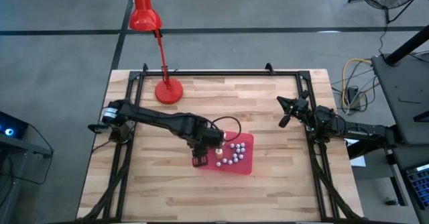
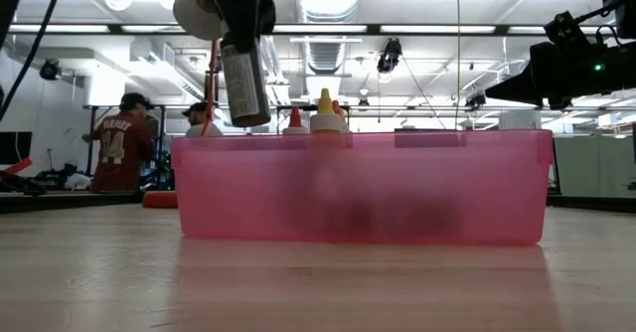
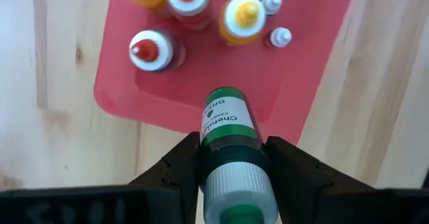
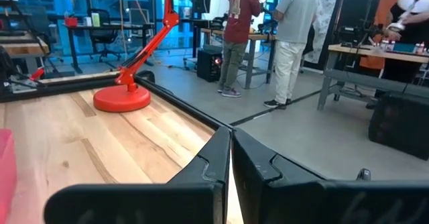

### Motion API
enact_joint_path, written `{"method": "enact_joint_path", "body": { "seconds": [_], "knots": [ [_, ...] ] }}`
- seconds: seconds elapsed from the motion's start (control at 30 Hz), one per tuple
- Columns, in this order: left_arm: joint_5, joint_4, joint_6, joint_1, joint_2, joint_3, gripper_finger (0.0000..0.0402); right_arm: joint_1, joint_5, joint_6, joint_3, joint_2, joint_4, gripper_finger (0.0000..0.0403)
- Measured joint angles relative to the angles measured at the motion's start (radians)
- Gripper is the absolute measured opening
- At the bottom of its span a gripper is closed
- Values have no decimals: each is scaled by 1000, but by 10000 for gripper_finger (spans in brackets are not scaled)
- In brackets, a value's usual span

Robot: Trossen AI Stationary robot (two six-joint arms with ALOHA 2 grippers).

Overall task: Pick & Place food coloring
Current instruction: Put the large green food coloring bottle in the red bin

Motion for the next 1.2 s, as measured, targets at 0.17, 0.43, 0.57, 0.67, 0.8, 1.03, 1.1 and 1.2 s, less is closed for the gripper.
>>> {"method": "enact_joint_path", "body": {
  "seconds": [0.17,0.43,0.57,0.67,0.8,1.03,1.1,1.2],
  "knots": [
    [-28,7,106,-13,3,0,121,0,0,-6,0,0,0,9],
    [-52,49,189,-30,47,-2,121,0,0,-9,0,0,0,9],
    [-81,60,215,-30,80,-2,121,0,0,1,0,-1,0,9],
    [-83,75,236,-29,101,-2,121,0,0,-10,0,0,0,9],
    [-95,87,254,-26,124,-8,121,0,0,0,0,-1,0,9],
    [-99,170,274,-18,127,-63,121,0,0,-9,0,0,0,9],
    [-99,187,281,-15,127,-79,121,0,0,1,0,0,0,9],
    [-99,214,286,-11,127,-104,121,0,0,-4,0,0,0,9]
  ]
}}
